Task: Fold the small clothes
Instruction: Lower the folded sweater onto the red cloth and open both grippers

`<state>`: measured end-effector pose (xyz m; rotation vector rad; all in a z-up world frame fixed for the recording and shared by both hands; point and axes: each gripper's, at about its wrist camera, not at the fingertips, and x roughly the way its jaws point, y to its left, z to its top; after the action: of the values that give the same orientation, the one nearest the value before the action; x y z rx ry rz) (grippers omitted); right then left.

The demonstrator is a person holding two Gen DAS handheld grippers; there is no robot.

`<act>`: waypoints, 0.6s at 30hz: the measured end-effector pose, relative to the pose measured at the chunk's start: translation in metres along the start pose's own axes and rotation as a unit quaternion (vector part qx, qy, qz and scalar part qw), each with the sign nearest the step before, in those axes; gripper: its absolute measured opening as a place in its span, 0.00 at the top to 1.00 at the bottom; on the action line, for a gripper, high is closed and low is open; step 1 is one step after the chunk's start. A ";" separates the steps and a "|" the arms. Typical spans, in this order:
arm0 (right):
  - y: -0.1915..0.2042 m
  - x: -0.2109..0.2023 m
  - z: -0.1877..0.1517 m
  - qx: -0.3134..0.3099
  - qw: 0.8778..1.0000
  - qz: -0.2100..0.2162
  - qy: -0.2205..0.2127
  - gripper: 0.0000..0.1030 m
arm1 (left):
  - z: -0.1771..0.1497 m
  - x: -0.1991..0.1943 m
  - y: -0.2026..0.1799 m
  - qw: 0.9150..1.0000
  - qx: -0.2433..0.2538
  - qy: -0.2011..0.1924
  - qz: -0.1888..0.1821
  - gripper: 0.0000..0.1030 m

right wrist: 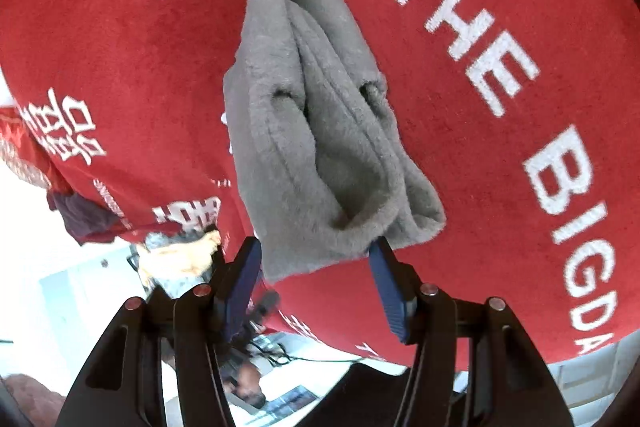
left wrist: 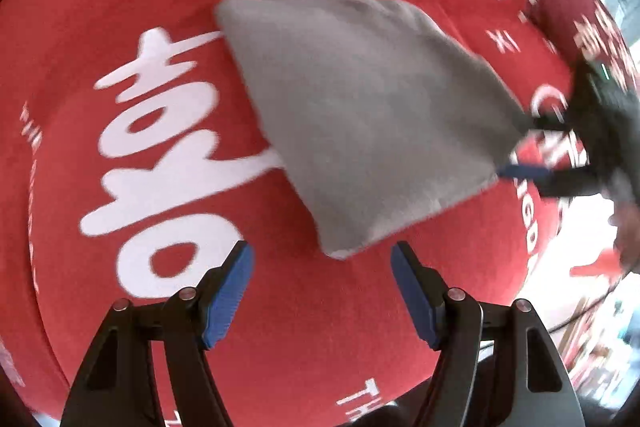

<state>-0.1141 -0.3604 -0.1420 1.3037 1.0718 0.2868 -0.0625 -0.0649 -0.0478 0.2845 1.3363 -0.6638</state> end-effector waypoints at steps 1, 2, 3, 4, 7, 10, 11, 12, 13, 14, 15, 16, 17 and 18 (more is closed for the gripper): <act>0.000 0.002 0.001 0.003 1.000 0.002 -0.004 0.41 | 0.001 0.005 -0.004 1.000 0.006 -0.002 0.004 0.30; -0.001 0.003 0.002 0.006 1.000 0.004 -0.007 0.41 | 0.003 0.009 -0.006 1.000 0.001 -0.007 0.008 0.30; -0.001 0.004 0.002 0.009 1.000 0.002 -0.010 0.42 | 0.007 0.012 -0.005 1.000 -0.008 -0.011 0.011 0.30; -0.002 0.004 0.003 0.012 1.000 -0.002 -0.014 0.44 | 0.010 0.015 -0.005 0.999 -0.020 -0.017 0.019 0.30; -0.004 0.005 0.005 0.028 0.999 -0.030 -0.023 0.91 | 0.016 0.017 0.001 0.997 -0.049 -0.035 0.051 0.56; 0.018 0.002 -0.001 -0.021 0.998 -0.048 -0.026 0.92 | 0.008 0.008 0.002 0.995 -0.068 -0.044 0.057 0.64; 0.024 0.001 -0.005 -0.038 0.997 -0.058 -0.028 0.92 | 0.004 0.008 0.003 0.995 -0.071 -0.041 0.057 0.64; 0.024 0.001 -0.007 -0.042 0.997 -0.065 -0.027 0.92 | 0.000 0.011 0.007 0.995 -0.079 -0.033 0.054 0.64; 0.014 0.003 -0.007 -0.031 0.996 -0.075 -0.026 0.92 | -0.005 0.015 0.012 0.994 -0.090 -0.021 0.049 0.64; 0.005 0.005 -0.006 -0.019 0.996 -0.082 -0.027 0.92 | -0.012 0.021 0.016 0.994 -0.102 -0.007 0.046 0.64; -0.004 0.007 -0.004 -0.010 0.996 -0.089 -0.028 0.92 | -0.019 0.026 0.022 0.993 -0.110 0.010 0.051 0.64; -0.013 0.007 -0.003 -0.005 0.995 -0.098 -0.028 0.92 | -0.024 0.027 0.027 0.991 -0.118 0.021 0.057 0.64; -0.019 0.007 -0.002 -0.004 0.995 -0.100 -0.028 0.91 | -0.028 0.026 0.032 0.990 -0.129 0.026 0.055 0.64; -0.022 0.006 -0.002 -0.003 0.995 -0.097 -0.026 0.91 | -0.031 0.022 0.037 0.988 -0.141 0.026 0.050 0.64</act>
<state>-0.1214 -0.3618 -0.1640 1.1857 1.1433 0.1100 -0.0638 -0.0248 -0.0831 0.1392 1.4377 -0.3793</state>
